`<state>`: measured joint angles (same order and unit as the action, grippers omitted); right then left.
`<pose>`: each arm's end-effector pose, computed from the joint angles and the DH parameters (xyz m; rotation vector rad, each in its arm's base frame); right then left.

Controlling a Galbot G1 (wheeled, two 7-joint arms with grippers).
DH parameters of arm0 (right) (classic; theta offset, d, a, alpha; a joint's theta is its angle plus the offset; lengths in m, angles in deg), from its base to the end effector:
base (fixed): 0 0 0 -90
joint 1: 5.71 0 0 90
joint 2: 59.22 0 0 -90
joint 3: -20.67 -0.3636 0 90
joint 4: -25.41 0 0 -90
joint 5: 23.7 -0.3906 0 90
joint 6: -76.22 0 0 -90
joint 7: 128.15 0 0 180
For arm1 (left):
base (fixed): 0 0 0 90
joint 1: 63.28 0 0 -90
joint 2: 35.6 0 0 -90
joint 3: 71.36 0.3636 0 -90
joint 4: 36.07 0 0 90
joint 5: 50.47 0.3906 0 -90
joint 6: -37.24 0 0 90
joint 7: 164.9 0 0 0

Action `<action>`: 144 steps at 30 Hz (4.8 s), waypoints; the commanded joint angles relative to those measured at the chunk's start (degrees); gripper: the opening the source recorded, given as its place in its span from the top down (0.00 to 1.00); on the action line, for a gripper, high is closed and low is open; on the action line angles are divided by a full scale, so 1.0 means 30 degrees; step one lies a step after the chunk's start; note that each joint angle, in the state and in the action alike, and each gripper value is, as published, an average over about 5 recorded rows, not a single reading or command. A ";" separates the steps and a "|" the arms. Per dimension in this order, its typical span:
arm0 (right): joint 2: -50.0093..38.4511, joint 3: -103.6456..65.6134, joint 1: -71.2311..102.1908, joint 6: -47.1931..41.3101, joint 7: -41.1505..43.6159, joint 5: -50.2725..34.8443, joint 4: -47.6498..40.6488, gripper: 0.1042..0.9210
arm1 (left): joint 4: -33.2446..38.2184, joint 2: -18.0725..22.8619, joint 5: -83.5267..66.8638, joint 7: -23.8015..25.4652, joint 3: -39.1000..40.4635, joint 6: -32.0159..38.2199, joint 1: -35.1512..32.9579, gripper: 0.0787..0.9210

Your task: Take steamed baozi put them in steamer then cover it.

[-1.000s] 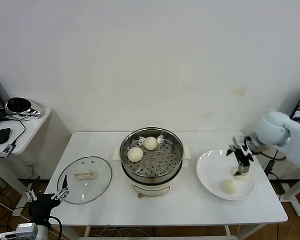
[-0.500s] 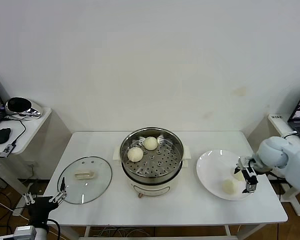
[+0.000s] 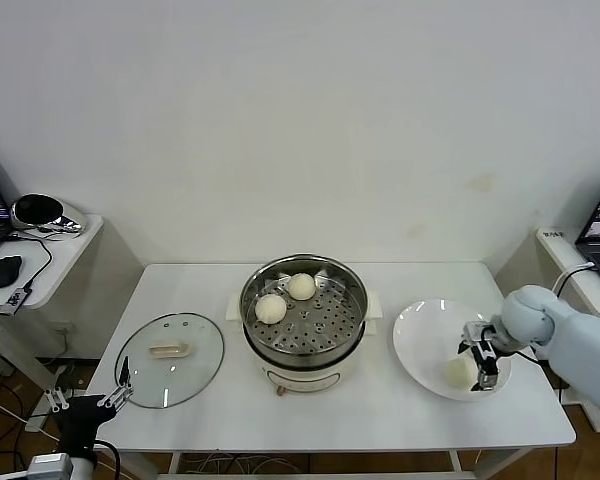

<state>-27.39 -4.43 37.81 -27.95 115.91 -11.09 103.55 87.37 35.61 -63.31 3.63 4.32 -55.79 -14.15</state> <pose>0.4947 -0.1946 -0.2461 1.1953 -1.3159 1.3252 0.1639 0.1241 -0.2932 0.3230 -2.9902 -0.2997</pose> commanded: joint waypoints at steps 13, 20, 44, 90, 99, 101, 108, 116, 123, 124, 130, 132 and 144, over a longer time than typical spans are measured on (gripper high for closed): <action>0.0437 -0.0234 -0.0259 -0.0341 0.0210 -0.0092 -0.0339 0.48 | 0.0081 -0.0025 -0.0014 -0.0033 0.0001 0.0002 -0.0003 0.12; -0.0662 0.2299 -0.4885 -0.0550 0.1450 -0.2186 0.0504 0.50 | 0.0051 -0.0039 -0.0017 -0.0034 0.0118 -0.0028 0.0140 0.12; 0.8265 0.9990 -1.6946 0.3164 0.0816 -0.8540 0.1430 0.49 | -0.0164 -0.0300 -0.0290 -0.0057 0.0067 0.0043 0.0530 0.12; 1.2183 1.2475 -1.4830 1.2506 0.0266 -0.2958 -0.0275 0.28 | -0.0035 0.0129 -0.0503 -0.0071 -0.0643 0.0054 0.0519 0.12; 0.7518 1.1529 -1.7196 0.7270 0.0663 -0.4933 0.0361 0.12 | 0.0011 -0.0235 -0.0602 -0.0054 -0.0652 0.0041 0.0679 0.12; 0.6258 1.1492 -1.7423 0.5169 0.0430 -0.5431 0.0630 0.12 | 0.0056 -0.0324 -0.0620 -0.0043 -0.0648 0.0056 0.0653 0.12; 0.1595 1.1134 -1.6544 0.0425 -0.0290 -0.5740 0.1787 0.12 | 0.0083 -0.0570 -0.0618 -0.0022 -0.0431 0.0089 0.0736 0.12; -0.2078 0.5914 -0.9506 0.0226 -0.0545 -0.3439 0.1363 0.12 | 0.0056 -0.0630 -0.0499 -0.0007 -0.0031 0.0050 0.0853 0.12; -0.2629 0.0614 -0.2879 0.0941 -0.0426 -0.1163 0.0327 0.12 | 0.0004 -0.0705 -0.0367 0.0022 -0.0034 -0.0058 0.0847 0.12; -0.2583 0.0142 -0.2401 0.1023 -0.0395 -0.0900 0.0155 0.12 | -0.0002 -0.0718 -0.0346 0.0027 -0.0037 -0.0062 0.0832 0.12; -0.1717 -0.1437 -0.0722 0.1273 -0.0329 0.0285 -0.1135 0.12 | -0.0035 -0.0768 -0.0307 0.0031 -0.0149 -0.0068 0.0686 0.12; -0.1260 -0.1812 -0.0330 0.1273 -0.0355 0.0630 -0.1644 0.12 | -0.0033 -0.0735 -0.0289 0.0027 -0.0178 -0.0074 0.0632 0.12; 0.1454 -0.2871 0.0486 0.1619 -0.0465 0.2124 -0.4836 0.12 | 0.0047 -0.0608 -0.0254 0.0023 -0.0307 -0.0069 0.0426 0.12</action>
<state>-27.15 -7.66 33.45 -23.07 114.68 -8.85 96.13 87.61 33.79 -64.07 3.69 3.40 -55.99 -12.80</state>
